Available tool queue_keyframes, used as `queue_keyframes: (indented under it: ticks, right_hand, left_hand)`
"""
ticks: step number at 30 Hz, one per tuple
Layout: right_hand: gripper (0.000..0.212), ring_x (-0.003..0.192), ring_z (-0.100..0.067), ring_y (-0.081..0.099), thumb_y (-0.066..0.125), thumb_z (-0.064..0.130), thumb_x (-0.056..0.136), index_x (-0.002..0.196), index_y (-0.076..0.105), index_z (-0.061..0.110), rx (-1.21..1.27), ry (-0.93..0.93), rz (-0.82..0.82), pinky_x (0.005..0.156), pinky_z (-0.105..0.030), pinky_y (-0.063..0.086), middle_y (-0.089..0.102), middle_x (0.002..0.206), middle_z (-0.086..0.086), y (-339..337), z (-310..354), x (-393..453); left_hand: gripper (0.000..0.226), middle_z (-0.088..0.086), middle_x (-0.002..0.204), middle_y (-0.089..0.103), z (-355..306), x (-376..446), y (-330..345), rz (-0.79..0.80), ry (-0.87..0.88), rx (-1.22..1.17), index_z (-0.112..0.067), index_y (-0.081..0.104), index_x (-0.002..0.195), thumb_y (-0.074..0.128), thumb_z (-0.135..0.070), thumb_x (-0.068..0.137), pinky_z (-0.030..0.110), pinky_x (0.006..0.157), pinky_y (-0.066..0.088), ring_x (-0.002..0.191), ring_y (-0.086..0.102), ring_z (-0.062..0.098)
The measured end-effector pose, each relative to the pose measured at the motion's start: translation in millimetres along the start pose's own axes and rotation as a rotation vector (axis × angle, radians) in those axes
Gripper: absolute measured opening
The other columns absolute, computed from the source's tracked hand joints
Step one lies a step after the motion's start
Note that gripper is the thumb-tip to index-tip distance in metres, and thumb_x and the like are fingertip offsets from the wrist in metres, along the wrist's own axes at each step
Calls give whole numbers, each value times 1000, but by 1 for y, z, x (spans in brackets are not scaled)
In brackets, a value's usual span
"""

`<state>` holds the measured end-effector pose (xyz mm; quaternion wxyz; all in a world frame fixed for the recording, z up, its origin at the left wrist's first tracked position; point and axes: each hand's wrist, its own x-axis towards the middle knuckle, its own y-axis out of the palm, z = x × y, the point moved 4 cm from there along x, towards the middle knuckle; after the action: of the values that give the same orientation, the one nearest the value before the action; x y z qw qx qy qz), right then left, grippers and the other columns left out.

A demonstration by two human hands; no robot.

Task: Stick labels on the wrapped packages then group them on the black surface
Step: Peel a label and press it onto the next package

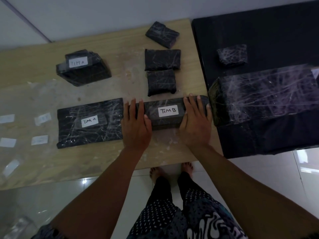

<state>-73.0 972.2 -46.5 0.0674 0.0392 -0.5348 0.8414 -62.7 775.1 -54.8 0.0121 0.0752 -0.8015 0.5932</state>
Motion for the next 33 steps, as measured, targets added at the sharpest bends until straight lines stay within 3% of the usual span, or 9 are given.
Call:
queue_keyframes:
  ticks: [8, 13, 18, 27, 33]
  right_hand:
    - [53, 148, -23, 28, 25, 28, 96, 139, 54, 16, 85, -47, 21, 121, -52, 16, 43, 154, -3, -11, 4, 4]
    - [45, 145, -26, 34, 35, 30, 99, 133, 60, 13, 176, -245, 46, 117, -53, 25, 49, 149, -7, -18, 38, 10]
    - [42, 143, -26, 38, 46, 32, 98, 133, 61, 14, 217, -443, 66, 118, -54, 26, 55, 144, -8, -22, 86, 8]
    - [45, 140, -29, 39, 48, 31, 96, 136, 56, 13, 256, -645, 205, 117, -54, 25, 53, 144, -10, -19, 194, -25]
    - [43, 137, -30, 44, 54, 29, 93, 133, 59, 14, 279, -730, 200, 113, -54, 33, 57, 140, -9, 2, 271, -65]
  left_hand:
    - [55, 11, 157, 33, -1, 3, -17, 27, -62, -65, -13, 35, 150, 27, -38, 101, 54, 116, 26, 148, 20, 30]
    - [51, 12, 148, 46, -4, -5, -49, -49, 13, -46, -13, 47, 142, 39, -41, 100, 53, 111, 33, 138, 39, 32]
    - [47, 4, 137, 54, 14, -21, -92, -146, -40, -12, -18, 56, 132, 53, -41, 92, 45, 104, 39, 124, 52, 25]
    - [44, 7, 129, 60, 97, -74, -163, -297, -151, 33, -14, 61, 126, 55, -38, 89, 47, 93, 49, 116, 59, 27]
    - [43, 6, 130, 58, 174, -126, -196, -326, -235, 31, -16, 60, 127, 57, -37, 91, 45, 91, 50, 114, 59, 27]
